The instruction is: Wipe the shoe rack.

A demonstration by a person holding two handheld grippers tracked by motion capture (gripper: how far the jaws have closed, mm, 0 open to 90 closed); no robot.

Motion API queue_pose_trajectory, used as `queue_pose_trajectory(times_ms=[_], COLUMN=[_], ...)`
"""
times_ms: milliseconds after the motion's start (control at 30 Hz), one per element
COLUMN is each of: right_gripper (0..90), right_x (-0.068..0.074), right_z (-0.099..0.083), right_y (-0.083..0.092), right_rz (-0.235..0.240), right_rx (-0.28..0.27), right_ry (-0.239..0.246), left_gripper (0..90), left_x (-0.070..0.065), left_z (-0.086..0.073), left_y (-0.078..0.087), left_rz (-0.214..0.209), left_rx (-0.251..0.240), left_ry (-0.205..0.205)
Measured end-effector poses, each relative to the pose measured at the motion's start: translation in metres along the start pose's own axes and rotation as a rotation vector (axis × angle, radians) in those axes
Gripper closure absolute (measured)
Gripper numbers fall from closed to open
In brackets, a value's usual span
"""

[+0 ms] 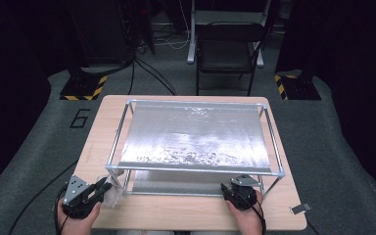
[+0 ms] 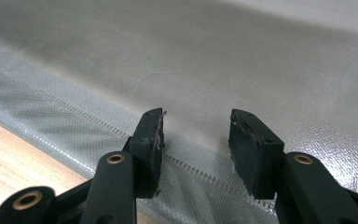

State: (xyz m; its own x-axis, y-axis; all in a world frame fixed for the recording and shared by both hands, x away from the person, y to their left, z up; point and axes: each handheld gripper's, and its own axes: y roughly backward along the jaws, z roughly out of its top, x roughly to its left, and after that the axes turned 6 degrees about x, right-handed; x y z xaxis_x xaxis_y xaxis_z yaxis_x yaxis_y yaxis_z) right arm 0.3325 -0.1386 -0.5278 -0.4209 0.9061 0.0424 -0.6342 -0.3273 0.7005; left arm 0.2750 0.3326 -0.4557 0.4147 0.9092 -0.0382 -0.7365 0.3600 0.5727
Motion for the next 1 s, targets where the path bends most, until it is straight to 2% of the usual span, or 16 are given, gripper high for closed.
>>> queue_pose_trajectory(times_ms=[167,267,467,600,833,1000], right_gripper=[54.7,54.7,54.7,54.6,54.7,54.7], right_x=[0.000,0.000,0.000,0.000,0.000,0.000], right_z=[0.000,0.000,0.000,0.000,0.000,0.000], right_y=[0.000,0.000,0.000,0.000,0.000,0.000], right_rz=[0.000,0.000,-0.001,-0.001,-0.001,-0.001], right_rx=[0.001,0.000,0.000,0.000,0.000,0.000], right_ry=[0.000,0.000,0.001,0.001,0.001,0.001], left_gripper=[76.1,76.0,76.0,76.0,76.0,76.1], left_x=[0.001,0.002,0.004,0.003,0.004,0.005], left_z=[-0.009,-0.007,0.005,0.014,0.029,0.036], left_y=[-0.008,-0.005,0.010,0.024,0.044,0.053], left_rz=[-0.001,0.000,-0.005,-0.002,-0.019,-0.014], left_rx=[0.020,0.011,-0.035,-0.075,-0.123,-0.146], left_ry=[0.012,0.013,0.024,0.017,0.019,0.020])
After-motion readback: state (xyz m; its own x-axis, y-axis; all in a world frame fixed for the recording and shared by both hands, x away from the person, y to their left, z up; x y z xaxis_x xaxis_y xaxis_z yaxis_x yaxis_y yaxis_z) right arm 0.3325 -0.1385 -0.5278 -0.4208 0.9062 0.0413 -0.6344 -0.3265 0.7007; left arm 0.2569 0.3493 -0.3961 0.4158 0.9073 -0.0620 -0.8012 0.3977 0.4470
